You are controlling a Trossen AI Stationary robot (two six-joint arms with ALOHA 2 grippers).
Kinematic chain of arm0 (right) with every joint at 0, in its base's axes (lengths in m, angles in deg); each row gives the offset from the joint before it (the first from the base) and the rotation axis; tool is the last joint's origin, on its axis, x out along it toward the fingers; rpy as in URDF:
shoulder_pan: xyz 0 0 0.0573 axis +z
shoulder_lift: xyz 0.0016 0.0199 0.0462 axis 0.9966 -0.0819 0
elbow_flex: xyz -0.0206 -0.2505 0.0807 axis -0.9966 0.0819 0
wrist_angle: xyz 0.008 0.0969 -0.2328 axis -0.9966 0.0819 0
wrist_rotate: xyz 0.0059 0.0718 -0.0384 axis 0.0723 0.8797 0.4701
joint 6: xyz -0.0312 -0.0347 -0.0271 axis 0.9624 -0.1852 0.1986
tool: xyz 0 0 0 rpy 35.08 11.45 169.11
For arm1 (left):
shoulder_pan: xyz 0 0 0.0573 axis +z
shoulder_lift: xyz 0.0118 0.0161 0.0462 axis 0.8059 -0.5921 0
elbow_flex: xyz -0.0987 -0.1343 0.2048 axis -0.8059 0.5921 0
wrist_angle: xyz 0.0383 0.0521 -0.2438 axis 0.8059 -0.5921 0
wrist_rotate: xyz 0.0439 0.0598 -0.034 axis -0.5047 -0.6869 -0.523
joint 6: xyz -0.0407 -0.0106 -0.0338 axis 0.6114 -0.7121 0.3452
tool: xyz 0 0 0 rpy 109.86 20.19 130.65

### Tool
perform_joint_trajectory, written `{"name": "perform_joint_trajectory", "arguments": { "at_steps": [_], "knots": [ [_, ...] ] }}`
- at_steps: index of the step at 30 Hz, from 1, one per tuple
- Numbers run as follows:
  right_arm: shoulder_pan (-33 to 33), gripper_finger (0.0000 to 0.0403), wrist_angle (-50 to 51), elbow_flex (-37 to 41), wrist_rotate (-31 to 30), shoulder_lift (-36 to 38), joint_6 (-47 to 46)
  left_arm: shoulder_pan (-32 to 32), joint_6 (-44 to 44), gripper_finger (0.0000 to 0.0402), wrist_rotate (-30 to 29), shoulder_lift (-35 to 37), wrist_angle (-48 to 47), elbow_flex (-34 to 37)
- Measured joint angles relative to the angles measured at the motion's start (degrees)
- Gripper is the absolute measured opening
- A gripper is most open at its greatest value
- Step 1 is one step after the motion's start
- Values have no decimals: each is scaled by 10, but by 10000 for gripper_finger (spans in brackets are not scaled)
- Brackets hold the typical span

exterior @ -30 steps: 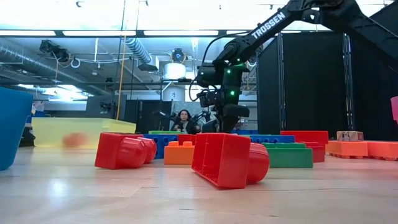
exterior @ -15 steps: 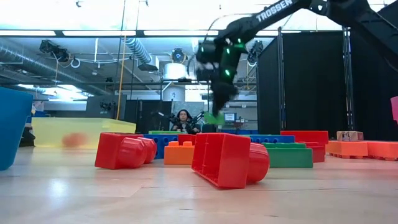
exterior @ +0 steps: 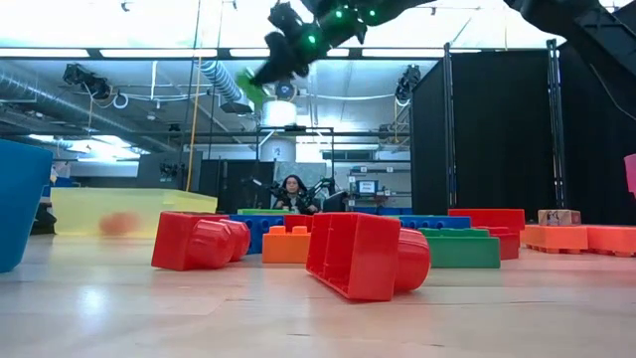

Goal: Sort blocks by size
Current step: Put the round green game piece into the yellow bin

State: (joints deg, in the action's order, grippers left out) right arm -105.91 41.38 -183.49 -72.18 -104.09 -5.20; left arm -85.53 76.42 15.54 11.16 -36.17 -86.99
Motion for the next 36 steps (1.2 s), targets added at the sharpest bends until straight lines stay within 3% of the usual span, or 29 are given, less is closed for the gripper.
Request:
{"name": "perform_joint_trajectory", "arguments": {
  "at_steps": [10,18,26,36],
  "knots": [
    [16,83,-245,5,29,-46,-104,0,0,209,0,0,0,0],
    [16,83,-342,5,50,-124,-189,0,0,209,0,0,0,0],
    [21,83,-367,-16,64,-196,-226,0,-1,209,0,0,-2,0],
    [22,83,-359,-103,84,-281,-277,0,-1,209,0,0,-2,0]
  ]
}}
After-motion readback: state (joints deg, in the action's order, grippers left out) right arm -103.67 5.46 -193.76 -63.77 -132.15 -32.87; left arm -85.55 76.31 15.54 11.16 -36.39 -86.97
